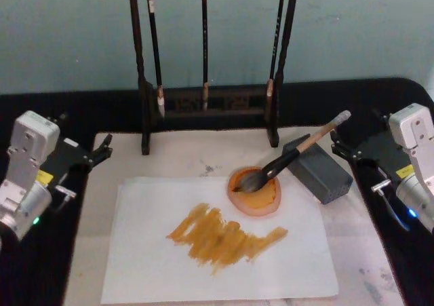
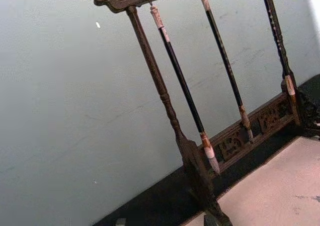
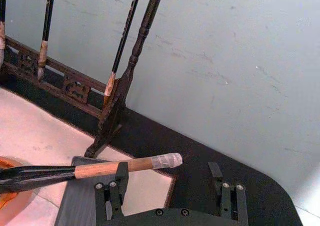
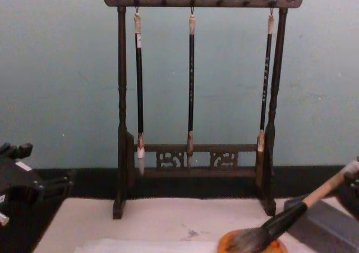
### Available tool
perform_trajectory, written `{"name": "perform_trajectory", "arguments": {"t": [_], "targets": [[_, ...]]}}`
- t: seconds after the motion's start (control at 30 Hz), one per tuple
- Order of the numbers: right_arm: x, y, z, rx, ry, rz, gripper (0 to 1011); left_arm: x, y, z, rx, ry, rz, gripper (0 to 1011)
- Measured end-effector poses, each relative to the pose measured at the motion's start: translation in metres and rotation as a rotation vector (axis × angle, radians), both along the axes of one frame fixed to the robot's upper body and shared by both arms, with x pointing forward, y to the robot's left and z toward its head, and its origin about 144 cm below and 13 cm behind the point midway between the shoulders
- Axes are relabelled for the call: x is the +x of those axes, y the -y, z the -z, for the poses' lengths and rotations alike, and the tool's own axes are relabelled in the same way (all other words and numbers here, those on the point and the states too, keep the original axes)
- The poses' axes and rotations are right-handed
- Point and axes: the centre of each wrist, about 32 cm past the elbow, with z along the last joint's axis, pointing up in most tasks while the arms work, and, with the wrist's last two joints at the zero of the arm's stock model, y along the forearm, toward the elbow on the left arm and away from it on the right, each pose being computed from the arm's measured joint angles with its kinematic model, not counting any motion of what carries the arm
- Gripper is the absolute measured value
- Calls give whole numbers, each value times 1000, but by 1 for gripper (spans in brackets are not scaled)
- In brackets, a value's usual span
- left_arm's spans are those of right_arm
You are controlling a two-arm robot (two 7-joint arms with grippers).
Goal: Pick up the brush from the inkstone, write on the paper, then place the brush back to its original position.
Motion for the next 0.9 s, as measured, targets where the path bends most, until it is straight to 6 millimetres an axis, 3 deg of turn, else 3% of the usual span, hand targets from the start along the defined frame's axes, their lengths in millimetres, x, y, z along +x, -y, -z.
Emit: {"name": "perform_trajectory", "arguments": {"t": [0.9], "targets": [[0,0,0,0,0,0,1000,0,0,0,0,0,0,1010]]}}
